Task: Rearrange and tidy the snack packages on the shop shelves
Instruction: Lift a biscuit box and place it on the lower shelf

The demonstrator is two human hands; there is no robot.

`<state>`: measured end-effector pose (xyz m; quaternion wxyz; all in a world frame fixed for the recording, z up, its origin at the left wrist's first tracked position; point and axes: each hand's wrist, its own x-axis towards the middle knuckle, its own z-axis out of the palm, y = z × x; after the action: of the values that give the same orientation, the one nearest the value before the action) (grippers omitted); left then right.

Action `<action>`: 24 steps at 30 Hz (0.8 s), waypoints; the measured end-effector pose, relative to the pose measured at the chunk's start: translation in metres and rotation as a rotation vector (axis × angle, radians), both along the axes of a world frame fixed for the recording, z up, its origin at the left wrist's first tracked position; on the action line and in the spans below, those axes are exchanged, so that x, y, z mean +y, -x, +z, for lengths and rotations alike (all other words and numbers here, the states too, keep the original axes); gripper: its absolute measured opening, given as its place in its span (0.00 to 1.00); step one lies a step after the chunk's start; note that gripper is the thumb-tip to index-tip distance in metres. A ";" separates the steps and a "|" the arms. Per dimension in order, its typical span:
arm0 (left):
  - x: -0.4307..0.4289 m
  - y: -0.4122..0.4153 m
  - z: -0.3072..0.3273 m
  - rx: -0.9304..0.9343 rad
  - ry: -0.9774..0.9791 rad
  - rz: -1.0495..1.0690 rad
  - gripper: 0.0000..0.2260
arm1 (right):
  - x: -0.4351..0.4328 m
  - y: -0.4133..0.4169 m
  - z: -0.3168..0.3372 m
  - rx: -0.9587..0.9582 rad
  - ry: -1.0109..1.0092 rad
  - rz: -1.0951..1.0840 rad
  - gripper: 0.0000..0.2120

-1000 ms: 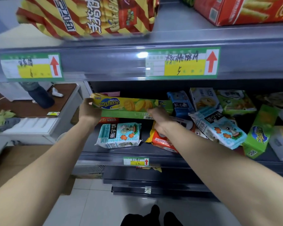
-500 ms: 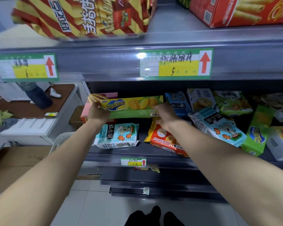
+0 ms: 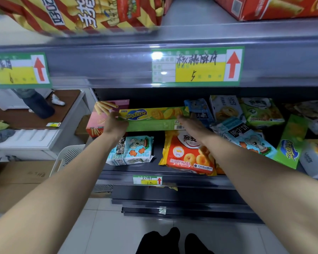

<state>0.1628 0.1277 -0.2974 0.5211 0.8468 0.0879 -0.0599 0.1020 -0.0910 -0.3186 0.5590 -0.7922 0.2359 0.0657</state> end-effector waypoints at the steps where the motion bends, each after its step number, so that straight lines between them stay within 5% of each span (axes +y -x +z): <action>1: 0.001 0.000 0.000 -0.010 -0.001 0.006 0.13 | 0.001 -0.001 0.000 -0.006 -0.019 -0.002 0.34; 10: 0.011 0.000 -0.005 0.007 -0.065 0.025 0.11 | 0.003 -0.007 0.015 0.005 0.121 0.070 0.42; 24: -0.012 -0.005 -0.015 -0.046 -0.188 -0.094 0.09 | -0.022 -0.006 0.009 0.096 0.245 0.054 0.38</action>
<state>0.1673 0.1154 -0.3125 0.4377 0.8964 0.0413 -0.0564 0.1081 -0.1130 -0.3099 0.4441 -0.8566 0.2473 0.0891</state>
